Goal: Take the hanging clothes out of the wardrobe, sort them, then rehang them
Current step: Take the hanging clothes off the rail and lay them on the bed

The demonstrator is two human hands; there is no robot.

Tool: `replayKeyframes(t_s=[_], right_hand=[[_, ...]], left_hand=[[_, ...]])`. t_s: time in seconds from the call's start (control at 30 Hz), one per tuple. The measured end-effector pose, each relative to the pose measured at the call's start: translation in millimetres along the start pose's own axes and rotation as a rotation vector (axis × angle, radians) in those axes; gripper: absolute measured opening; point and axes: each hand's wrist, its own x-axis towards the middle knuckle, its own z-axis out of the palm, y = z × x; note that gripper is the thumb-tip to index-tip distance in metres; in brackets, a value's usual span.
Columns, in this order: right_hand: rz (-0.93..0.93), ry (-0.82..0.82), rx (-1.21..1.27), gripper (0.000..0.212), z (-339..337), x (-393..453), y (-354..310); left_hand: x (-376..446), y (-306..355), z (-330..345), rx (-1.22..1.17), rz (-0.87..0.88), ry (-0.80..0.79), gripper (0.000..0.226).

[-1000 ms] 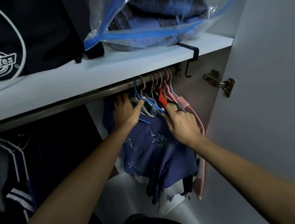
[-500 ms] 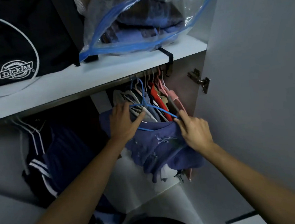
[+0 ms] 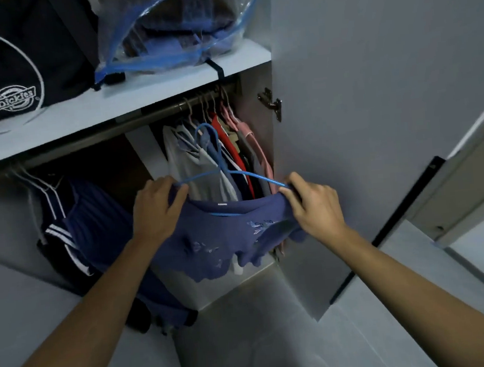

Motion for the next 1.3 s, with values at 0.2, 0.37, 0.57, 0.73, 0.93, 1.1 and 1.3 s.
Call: replayKeyframes(t_s=[0.2,0.37,0.57,0.73,0.93,1.1,1.3], right_hand=[[0.228,0.035,-0.052,0.027,-40.3,-91.2,-14.0],[0.425,0.073,-0.085,0.021,-85.2,-196.6,-41.5],[0.641,0.198,-0.166,0.018,-169.5,-334.0,-72.3],[0.796,0.293,-0.315,0.024,-241.5,-439.9,-98.3],[1.035,0.401,-0.421,0.030,-312.1,-570.3,-130.4],[1.219,0.544,-0.465,0.022,-349.1,-646.8,-165.8],[1.459,0.694,-0.593,0.030,-357.8,-712.1,-226.9]], left_hand=[[-25.8,53.5,10.1,-0.128,0.216,0.010,0.041],[-74.3,101.3,25.0,-0.240,0.389,-0.097,0.037],[-130.0,171.0,34.5,-0.374,0.596,-0.265,0.031],[-190.8,257.1,52.3,-0.452,0.746,-0.454,0.029],[-276.6,379.5,69.5,-0.513,0.934,-0.635,0.036],[-338.7,465.4,65.4,-0.569,1.115,-0.681,0.032],[-402.1,550.6,70.2,-0.685,1.396,-0.767,0.027]])
